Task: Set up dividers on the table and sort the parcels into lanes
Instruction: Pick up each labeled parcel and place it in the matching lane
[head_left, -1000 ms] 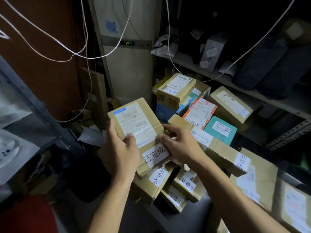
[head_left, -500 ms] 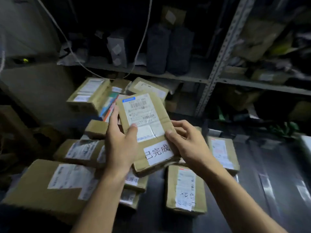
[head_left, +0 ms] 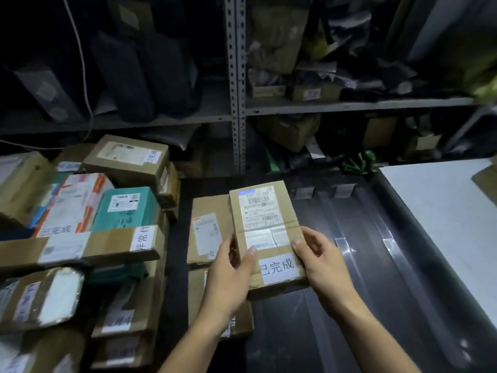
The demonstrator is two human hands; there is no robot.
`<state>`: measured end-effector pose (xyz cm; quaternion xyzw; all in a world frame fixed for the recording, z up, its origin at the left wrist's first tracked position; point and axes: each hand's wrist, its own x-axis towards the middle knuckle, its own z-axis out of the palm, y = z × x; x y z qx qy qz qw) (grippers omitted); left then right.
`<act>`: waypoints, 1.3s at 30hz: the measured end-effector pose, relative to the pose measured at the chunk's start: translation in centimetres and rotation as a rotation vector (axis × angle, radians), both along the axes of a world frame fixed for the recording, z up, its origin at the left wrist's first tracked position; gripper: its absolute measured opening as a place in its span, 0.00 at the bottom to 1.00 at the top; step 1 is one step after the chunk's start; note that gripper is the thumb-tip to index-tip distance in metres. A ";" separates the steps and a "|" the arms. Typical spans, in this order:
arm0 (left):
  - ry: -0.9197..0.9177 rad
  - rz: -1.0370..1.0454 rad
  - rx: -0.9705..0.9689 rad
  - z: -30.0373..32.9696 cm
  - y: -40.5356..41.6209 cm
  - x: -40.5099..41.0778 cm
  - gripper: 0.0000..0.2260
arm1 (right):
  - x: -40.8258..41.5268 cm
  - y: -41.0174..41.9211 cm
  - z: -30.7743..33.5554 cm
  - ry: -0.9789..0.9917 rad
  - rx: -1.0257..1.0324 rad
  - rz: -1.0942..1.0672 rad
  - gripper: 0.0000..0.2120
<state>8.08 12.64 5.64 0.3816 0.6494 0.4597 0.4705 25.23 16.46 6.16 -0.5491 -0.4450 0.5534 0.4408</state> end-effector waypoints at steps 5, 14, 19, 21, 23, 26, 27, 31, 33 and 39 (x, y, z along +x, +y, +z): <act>-0.020 -0.101 -0.063 -1.9 0.7 4.4 0.16 | 4.6 -0.7 -2.0 -0.032 -0.057 0.008 0.10; 0.018 -0.206 -0.105 -3.1 3.9 12.7 0.15 | 13.4 1.2 -3.3 -0.048 -0.082 -0.013 0.11; 0.072 -0.245 -0.133 -3.7 8.8 16.4 0.14 | 17.5 6.0 -4.0 -0.121 -0.057 -0.074 0.13; 0.073 -0.237 -0.126 -3.9 11.1 17.6 0.17 | 18.5 8.6 -4.7 -0.170 -0.054 -0.085 0.15; 0.091 -0.213 -0.134 -4.1 13.2 18.6 0.23 | 19.2 11.2 -5.7 -0.205 -0.049 -0.092 0.14; 0.087 -0.208 -0.143 -4.6 15.7 19.6 0.23 | 19.2 15.0 -7.6 -0.262 -0.057 -0.102 0.13; 0.090 -0.196 -0.146 -4.8 16.3 19.7 0.23 | 19.0 16.2 -8.3 -0.267 -0.069 -0.105 0.13; 0.067 -0.101 -0.155 -5.7 17.8 19.6 0.24 | 18.1 19.6 -11.5 -0.365 -0.103 -0.069 0.13; 0.071 -0.070 -0.142 -6.2 18.3 19.2 0.23 | 17.9 20.5 -13.0 -0.460 -0.137 -0.048 0.13; 0.094 -0.048 -0.152 -7.3 19.3 18.6 0.21 | 16.8 21.2 -17.2 -0.628 -0.202 -0.010 0.16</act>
